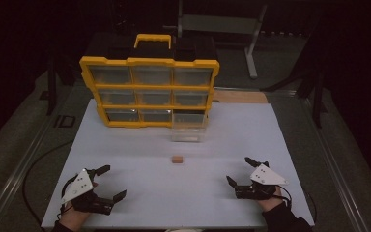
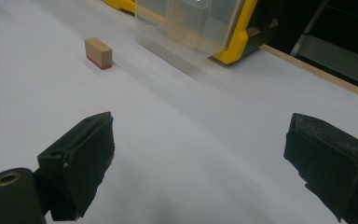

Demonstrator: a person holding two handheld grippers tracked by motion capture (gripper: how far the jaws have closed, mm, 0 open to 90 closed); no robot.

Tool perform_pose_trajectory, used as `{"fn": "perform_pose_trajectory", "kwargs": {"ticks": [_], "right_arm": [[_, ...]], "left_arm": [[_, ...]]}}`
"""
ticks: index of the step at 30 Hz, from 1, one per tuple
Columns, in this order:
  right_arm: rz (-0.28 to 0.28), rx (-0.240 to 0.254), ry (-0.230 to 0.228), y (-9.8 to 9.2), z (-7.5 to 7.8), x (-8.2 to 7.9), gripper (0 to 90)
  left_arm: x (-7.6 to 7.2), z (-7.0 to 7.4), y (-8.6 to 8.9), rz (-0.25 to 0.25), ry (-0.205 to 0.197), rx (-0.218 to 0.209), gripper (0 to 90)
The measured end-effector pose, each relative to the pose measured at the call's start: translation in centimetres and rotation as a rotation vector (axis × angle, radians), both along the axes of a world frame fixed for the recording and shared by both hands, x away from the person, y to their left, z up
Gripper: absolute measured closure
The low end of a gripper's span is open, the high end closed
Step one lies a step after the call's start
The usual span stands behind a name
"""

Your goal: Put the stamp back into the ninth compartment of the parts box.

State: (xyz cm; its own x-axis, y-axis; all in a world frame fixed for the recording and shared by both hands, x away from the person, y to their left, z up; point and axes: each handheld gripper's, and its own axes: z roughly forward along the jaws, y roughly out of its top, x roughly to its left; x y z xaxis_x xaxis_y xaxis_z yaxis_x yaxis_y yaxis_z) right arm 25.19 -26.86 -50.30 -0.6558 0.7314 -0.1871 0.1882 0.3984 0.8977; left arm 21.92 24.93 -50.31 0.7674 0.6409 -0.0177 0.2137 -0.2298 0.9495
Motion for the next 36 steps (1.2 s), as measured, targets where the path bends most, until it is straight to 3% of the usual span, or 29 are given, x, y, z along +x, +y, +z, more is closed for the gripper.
{"fn": "perform_pose_trajectory", "kwargs": {"ticks": [18, 22, 24, 31, 36], "right_arm": [[0.013, -0.012, -0.005, 0.1, 0.1, 0.0, 8.5], [0.014, 0.004, 0.003, 0.3, 0.0, 0.0, 8.5], [0.02, -0.011, -0.003, 0.3, 0.1, 0.0, 8.5], [0.016, -0.005, -0.004, 0.3, 0.2, -0.1, 8.5], [0.019, -0.001, -0.006, 0.2, 0.2, 0.0, 8.5]], "left_arm": [[0.1, 0.3, -0.1, 0.041, 0.006, 0.025, 0.0], [0.2, 1.0, -0.1, 0.073, 0.029, 0.047, 0.0], [0.3, 1.3, -0.2, 0.072, 0.029, 0.044, 0.0], [0.9, 3.1, -0.4, 0.044, 0.012, 0.056, 0.0], [1.4, 4.9, -0.3, 0.017, 0.008, 0.03, 0.0]]}}
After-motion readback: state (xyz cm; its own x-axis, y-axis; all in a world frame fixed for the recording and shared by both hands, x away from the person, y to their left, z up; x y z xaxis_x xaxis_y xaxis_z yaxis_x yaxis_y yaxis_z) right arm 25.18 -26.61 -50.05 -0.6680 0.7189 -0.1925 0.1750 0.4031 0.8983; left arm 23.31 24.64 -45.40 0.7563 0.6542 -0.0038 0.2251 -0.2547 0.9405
